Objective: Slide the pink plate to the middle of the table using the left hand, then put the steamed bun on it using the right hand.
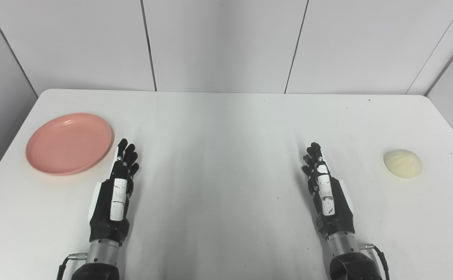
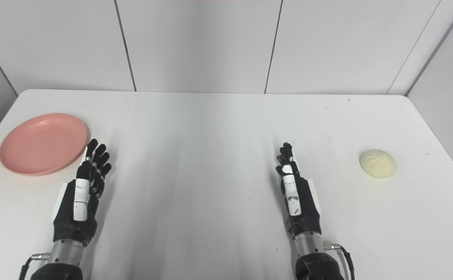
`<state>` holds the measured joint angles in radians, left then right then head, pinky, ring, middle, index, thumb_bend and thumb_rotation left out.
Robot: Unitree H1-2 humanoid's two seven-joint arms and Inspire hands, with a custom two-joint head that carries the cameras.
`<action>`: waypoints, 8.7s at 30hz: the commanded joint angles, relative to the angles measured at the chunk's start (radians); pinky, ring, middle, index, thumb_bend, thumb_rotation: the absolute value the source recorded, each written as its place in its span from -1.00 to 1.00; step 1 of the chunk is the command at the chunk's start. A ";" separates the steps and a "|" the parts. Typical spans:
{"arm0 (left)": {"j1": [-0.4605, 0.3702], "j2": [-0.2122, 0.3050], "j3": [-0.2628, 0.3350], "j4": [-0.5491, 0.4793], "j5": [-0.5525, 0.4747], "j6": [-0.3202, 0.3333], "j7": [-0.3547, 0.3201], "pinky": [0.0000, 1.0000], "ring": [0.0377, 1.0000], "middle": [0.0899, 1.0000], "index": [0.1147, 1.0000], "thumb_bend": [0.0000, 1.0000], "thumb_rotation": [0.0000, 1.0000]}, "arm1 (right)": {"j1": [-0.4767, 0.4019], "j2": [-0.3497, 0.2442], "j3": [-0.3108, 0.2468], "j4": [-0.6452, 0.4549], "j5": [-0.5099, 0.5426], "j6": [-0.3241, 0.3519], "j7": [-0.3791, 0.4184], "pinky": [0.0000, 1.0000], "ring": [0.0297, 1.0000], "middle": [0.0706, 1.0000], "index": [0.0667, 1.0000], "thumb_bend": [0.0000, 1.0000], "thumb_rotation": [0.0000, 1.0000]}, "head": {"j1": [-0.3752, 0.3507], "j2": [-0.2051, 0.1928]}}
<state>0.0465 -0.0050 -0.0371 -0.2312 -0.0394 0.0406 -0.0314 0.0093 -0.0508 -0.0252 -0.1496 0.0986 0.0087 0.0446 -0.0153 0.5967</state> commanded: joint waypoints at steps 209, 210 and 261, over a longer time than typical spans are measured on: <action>-0.656 0.403 0.265 1.068 -0.223 -0.342 -0.165 0.38 0.65 0.72 0.88 0.84 0.79 | -0.027 -0.044 -0.073 0.089 0.068 -0.155 0.057 1.00 0.97 0.95 1.00 0.59 0.99 | 0.162 -0.098; -0.654 0.396 0.263 1.057 -0.221 -0.339 -0.165 0.37 0.65 0.72 0.88 0.84 0.80 | -0.028 -0.044 -0.073 0.089 0.068 -0.155 0.057 1.00 0.98 0.95 1.00 0.59 0.98 | 0.161 -0.098; -0.446 -0.048 0.102 0.420 -0.100 0.101 0.040 0.64 0.79 0.86 0.90 1.00 0.90 | -0.032 0.048 -0.010 0.067 -0.045 -0.153 -0.014 0.97 0.92 0.91 0.95 0.60 0.95 | -0.091 -0.060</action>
<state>-0.3728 -0.0485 0.0665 0.2230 -0.1444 0.1400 0.0014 -0.0275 -0.0208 -0.0432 -0.0800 0.0555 -0.1159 0.0362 -0.0997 0.5338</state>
